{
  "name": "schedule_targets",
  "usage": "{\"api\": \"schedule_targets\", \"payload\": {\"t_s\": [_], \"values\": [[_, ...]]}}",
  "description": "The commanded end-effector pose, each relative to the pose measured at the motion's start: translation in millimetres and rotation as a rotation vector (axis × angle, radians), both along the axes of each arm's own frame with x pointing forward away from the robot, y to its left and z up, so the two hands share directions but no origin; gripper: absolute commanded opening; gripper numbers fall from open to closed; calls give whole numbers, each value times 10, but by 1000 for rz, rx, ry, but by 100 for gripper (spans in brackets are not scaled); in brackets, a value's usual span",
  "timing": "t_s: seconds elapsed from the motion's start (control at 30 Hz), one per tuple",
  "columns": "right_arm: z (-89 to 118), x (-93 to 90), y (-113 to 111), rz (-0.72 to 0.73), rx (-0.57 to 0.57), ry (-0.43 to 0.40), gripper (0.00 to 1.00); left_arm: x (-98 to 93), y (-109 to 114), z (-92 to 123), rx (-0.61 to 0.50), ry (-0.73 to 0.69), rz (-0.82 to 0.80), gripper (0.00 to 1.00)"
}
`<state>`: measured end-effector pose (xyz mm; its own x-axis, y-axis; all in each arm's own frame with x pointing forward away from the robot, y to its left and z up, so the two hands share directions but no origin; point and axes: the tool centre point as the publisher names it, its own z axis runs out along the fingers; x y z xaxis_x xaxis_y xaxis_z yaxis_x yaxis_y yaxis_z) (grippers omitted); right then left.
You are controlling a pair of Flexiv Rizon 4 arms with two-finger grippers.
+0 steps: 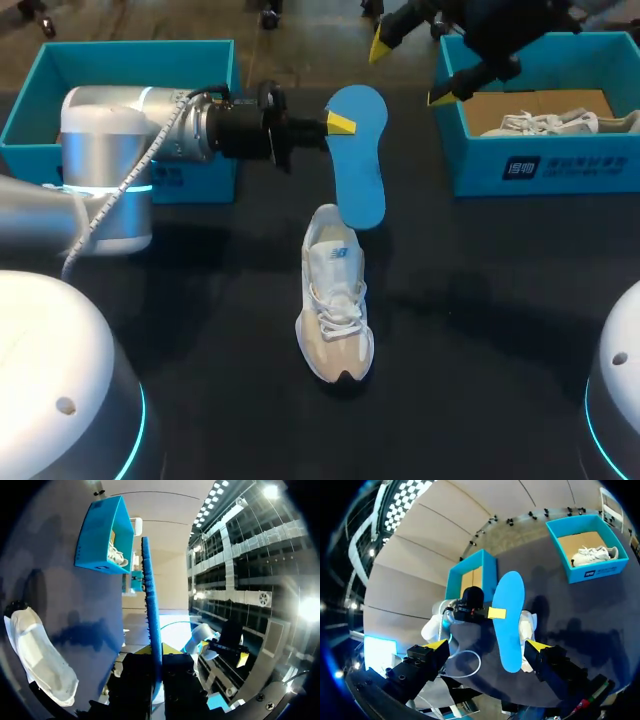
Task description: Take the shoe out of the shoebox, open the shoe tongue, remove and reinsert the insole, then place the shoe into the shoebox
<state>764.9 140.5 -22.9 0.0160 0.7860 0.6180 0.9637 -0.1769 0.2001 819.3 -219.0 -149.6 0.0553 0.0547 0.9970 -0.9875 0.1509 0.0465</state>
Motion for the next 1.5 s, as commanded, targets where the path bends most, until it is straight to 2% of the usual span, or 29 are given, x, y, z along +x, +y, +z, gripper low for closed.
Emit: {"api": "schedule_targets", "payload": {"t_s": [0.03,0.37,0.47,0.5,0.7,1.07,1.5], "values": [[31,147,161,-45,-263,59,100,21,2,-16,14,-3,-12,0],[-22,241,277,-31,-457,100,100,23,-2,-20,17,8,-28,0],[-32,244,287,-23,-474,101,100,23,-2,-20,17,8,-28,0],[-53,252,329,-3,-542,116,100,23,-2,-20,17,8,-28,0],[-127,243,342,-21,-634,127,100,23,-2,-20,17,8,-28,0],[-319,274,331,-7,-715,145,100,23,-2,-20,17,8,-28,0],[-328,277,332,1,-704,141,100,23,-2,-20,17,8,-28,0]]}}
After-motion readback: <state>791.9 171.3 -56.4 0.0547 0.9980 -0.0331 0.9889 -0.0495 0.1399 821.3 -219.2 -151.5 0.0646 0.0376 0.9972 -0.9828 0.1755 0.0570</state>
